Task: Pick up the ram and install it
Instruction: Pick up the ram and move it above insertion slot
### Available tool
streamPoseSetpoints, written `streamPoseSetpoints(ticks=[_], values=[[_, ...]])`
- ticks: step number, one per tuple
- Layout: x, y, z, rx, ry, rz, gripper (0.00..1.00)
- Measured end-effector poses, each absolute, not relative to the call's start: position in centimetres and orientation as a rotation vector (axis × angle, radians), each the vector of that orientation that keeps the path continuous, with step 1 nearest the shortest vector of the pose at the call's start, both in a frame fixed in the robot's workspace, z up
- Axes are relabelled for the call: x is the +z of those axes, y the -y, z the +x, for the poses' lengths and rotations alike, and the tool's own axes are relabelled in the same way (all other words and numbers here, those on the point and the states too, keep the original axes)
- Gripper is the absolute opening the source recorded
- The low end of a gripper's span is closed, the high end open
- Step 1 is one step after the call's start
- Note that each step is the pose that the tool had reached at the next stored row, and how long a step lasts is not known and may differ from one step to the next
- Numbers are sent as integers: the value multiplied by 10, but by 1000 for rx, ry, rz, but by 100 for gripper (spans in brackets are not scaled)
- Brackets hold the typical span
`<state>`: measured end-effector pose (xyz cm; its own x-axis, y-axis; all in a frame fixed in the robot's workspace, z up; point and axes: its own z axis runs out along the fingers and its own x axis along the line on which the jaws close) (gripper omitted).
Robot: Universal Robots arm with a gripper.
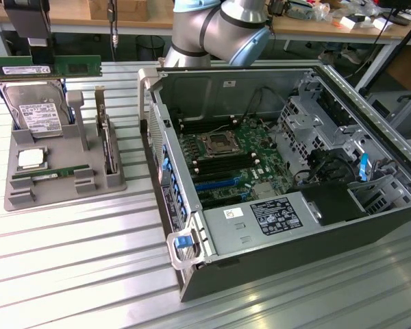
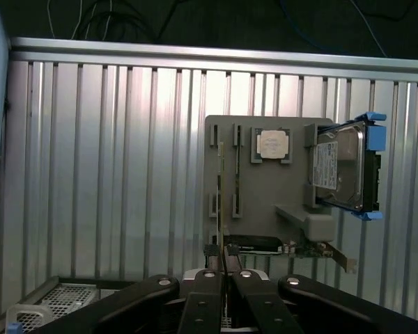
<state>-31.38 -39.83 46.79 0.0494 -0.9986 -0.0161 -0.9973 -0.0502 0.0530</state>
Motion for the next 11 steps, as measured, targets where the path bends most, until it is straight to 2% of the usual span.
streamPoseSetpoints(ticks=[11], values=[[468, 398, -301, -78, 2139, 2259, 12]])
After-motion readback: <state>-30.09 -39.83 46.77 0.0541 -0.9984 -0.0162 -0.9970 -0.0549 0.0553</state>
